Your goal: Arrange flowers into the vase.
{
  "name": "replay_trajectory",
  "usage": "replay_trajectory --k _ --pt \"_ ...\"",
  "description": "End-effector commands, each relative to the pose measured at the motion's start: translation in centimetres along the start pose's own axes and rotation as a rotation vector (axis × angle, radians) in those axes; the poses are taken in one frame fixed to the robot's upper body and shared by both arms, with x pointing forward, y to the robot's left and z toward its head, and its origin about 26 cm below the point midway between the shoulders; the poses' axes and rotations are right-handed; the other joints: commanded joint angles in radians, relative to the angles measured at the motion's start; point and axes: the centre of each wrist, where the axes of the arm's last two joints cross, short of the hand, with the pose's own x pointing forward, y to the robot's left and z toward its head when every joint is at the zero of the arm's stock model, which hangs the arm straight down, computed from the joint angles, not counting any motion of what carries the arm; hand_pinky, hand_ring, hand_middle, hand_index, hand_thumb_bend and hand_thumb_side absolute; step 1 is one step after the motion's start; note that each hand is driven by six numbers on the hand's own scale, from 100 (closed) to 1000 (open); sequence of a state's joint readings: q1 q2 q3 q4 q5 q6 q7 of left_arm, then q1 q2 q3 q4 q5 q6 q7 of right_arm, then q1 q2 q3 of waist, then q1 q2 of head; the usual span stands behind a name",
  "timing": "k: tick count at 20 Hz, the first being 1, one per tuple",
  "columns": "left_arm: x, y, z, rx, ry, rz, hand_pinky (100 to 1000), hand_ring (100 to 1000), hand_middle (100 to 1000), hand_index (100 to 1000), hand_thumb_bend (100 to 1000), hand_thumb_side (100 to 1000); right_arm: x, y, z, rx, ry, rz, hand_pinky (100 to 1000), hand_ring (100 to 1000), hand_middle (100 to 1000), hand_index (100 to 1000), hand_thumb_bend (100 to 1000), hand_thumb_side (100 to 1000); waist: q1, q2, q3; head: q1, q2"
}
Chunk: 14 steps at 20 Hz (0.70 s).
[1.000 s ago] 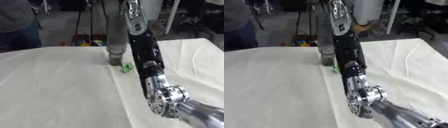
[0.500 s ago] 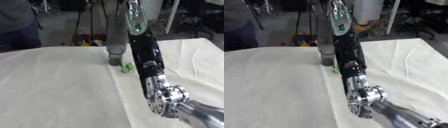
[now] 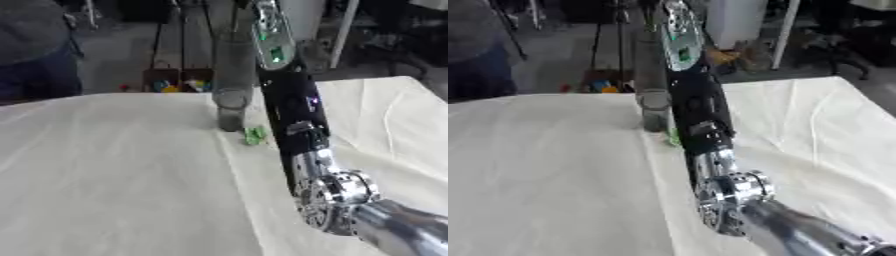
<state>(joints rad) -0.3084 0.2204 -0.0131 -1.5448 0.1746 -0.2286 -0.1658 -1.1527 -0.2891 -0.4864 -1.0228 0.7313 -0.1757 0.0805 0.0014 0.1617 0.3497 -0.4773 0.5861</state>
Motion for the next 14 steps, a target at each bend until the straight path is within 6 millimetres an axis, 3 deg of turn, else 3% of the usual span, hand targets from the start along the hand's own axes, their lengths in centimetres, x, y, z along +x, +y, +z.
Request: replay_trajectory --k 1,7,14 --pt "0.94 0.81 -0.36 -0.001 -0.028 -0.024 592 665 742 818 759 836 0.55 -1.84 -0.82 0.023 -0.023 0.059 699 712 627 457 100 687 0.003 -0.015 -0.002 -0.001 -0.013" --pt "0.9 0.82 -0.3 -0.001 -0.026 -0.023 592 666 743 818 759 837 0.39 -2.06 -0.82 0.092 -0.024 0.088 801 851 779 472 100 669 0.005 -0.017 -0.007 -0.002 -0.013" --pt "0.89 0.86 -0.25 0.001 -0.025 -0.024 591 667 743 819 758 837 0.23 -2.35 -0.78 0.119 -0.015 0.107 822 868 792 460 100 633 0.004 -0.016 -0.009 -0.001 -0.014"
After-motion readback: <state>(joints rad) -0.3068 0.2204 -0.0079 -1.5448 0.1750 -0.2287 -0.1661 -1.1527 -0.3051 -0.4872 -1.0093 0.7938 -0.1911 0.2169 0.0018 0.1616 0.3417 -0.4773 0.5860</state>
